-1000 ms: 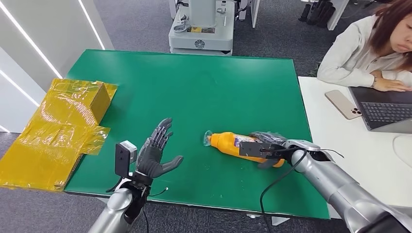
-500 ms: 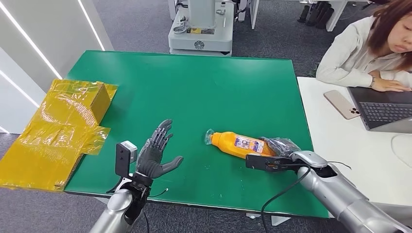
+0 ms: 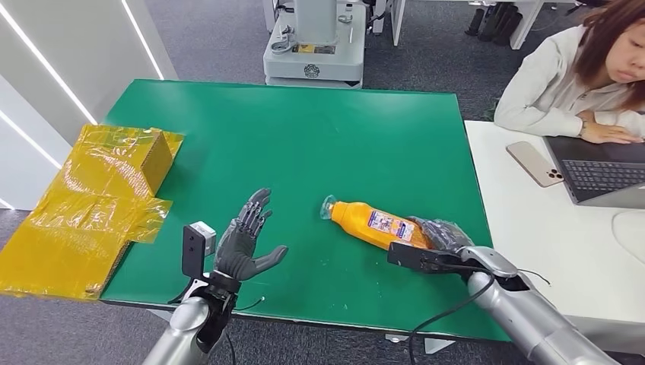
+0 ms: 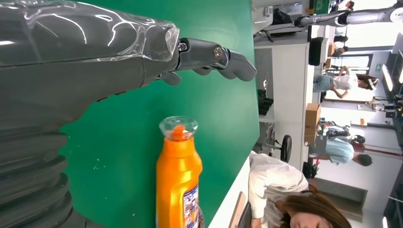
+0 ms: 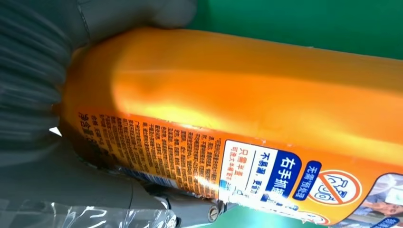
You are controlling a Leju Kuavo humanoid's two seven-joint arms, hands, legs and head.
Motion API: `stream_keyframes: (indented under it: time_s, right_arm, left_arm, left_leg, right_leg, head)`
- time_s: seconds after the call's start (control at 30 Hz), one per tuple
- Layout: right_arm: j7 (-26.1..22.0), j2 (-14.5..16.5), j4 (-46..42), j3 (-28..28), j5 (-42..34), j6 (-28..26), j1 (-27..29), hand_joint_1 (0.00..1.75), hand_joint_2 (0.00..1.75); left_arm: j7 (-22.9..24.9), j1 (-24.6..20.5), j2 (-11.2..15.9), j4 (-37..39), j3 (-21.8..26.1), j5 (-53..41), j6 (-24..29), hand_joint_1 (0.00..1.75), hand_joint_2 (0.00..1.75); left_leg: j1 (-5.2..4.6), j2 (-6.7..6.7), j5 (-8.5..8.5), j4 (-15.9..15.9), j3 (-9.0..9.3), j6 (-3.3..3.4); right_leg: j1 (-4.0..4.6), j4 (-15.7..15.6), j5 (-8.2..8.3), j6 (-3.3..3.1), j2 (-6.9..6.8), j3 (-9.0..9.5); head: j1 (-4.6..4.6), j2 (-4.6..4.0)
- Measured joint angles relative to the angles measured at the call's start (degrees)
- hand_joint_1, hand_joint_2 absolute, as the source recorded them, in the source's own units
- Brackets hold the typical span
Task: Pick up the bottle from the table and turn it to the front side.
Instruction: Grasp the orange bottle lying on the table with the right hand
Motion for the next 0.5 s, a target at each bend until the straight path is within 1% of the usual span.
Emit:
stream_keyframes:
  time_s: [0.07, 0.13, 0.2, 0.37, 0.5]
  right_arm:
    - [-2.74, 0.43, -0.79, -1.99, -4.62, -0.15, 1.88, 1.75, 1.75]
    - [-6.37, 1.1, -2.06, -5.02, -11.48, 0.16, 4.77, 1.75, 1.75]
    - [-9.29, 1.81, -3.57, -7.71, -16.18, -0.14, 7.92, 1.75, 1.75]
    - [-12.44, 4.37, -8.26, -11.2, -18.86, -6.57, 14.3, 1.75, 1.75]
    - [-14.01, 6.48, -12.04, -12.82, -20.95, -9.37, 16.36, 1.75, 1.75]
  left_arm:
    - [-0.2, 0.2, -0.02, 0.0, 0.0, -0.25, 0.26, 0.0, 1.75]
    - [-0.62, 0.68, 0.07, 0.0, 0.0, -0.63, 0.66, 0.0, 1.75]
    - [-1.03, 1.26, 0.2, 0.01, 0.0, -0.94, 0.78, 0.0, 1.75]
    - [-1.25, 1.94, 0.59, 0.02, -0.07, -1.38, 0.55, 0.0, 1.75]
    - [-0.58, 1.58, 0.98, 0.02, -0.2, -0.76, -0.81, 0.0, 1.75]
  left_leg:
    - [0.01, -0.04, 0.0, 0.0, -0.01, 0.0]
    - [0.01, -0.07, 0.0, -0.01, -0.05, 0.0]
    - [0.0, -0.08, 0.0, -0.02, -0.08, -0.01]
    - [0.0, -0.09, 0.0, -0.05, -0.23, -0.01]
    - [-0.01, -0.04, 0.0, -0.05, -0.26, -0.01]
  right_leg:
    - [0.0, 0.0, -0.01, 0.0, -0.04, 0.0]
    - [0.01, 0.0, -0.01, 0.0, -0.08, -0.01]
    - [0.01, 0.0, -0.02, 0.0, -0.08, -0.04]
    - [0.01, 0.02, -0.05, 0.02, -0.09, -0.19]
    - [0.0, 0.02, -0.05, 0.02, -0.03, -0.25]
  head:
    - [0.01, 0.0]
    - [0.01, 0.01]
    - [0.0, 0.01]
    - [0.01, 0.01]
    - [-0.01, 0.0]
